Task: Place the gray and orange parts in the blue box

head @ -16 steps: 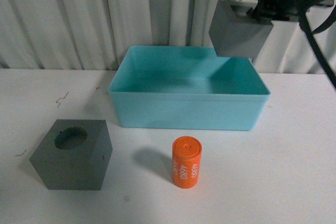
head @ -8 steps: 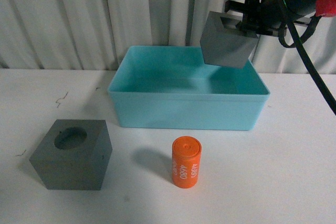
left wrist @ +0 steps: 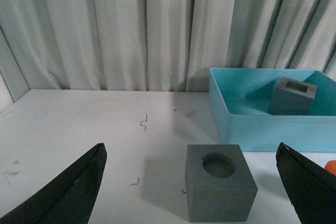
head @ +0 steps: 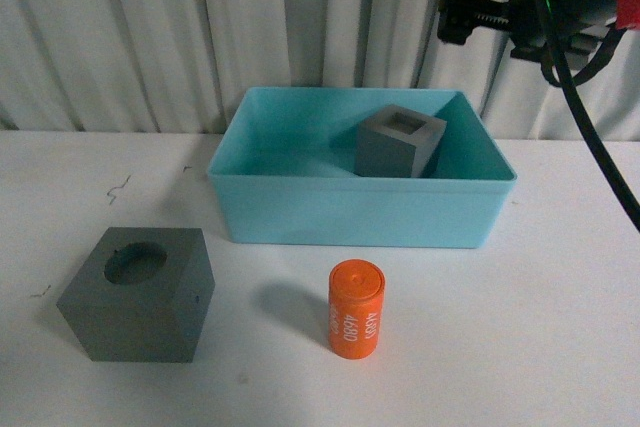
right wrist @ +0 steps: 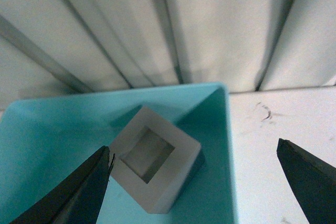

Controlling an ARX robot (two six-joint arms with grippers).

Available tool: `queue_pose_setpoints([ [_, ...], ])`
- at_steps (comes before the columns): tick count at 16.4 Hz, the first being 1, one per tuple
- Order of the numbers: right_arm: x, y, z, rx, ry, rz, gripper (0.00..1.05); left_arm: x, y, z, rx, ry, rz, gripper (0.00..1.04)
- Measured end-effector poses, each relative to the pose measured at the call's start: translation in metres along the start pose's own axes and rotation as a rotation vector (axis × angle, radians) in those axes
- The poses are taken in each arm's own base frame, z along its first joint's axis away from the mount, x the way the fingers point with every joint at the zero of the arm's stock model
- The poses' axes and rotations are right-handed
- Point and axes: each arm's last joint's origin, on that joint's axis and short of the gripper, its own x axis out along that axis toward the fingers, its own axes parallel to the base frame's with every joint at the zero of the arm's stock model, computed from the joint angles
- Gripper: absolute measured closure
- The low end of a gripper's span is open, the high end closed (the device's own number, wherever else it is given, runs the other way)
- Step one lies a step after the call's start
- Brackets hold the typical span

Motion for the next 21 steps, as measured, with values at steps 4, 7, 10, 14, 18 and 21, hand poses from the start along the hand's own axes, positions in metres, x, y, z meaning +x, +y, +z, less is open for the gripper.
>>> queue_pose_setpoints([
  [4,-0.102,-0.021,0.037,-0.007,-0.256,-0.065,0.06,0.000,0.000,0.000,0.000,0.000,0.000,0.07],
  [7,-0.195,-0.038,-0.012,0.020,-0.285,-0.221,0.06,0.000,0.000,0.000,0.000,0.000,0.000,0.07],
  [10,-0.229,-0.054,-0.118,0.095,-0.136,-0.440,0.08,0.000,0.000,0.000,0.000,0.000,0.000,0.07],
  [14,-0.257,-0.050,-0.148,-0.164,-0.488,-0.136,0.54,0.000,0.000,0.000,0.000,0.000,0.000,0.07],
  [18,-0.280,-0.049,-0.173,-0.193,-0.486,-0.144,1.01,0.000,0.000,0.000,0.000,0.000,0.000,0.07],
  [21,-0.294,-0.048,-0.183,-0.198,-0.506,-0.143,1.03,0.000,0.000,0.000,0.000,0.000,0.000,0.07],
])
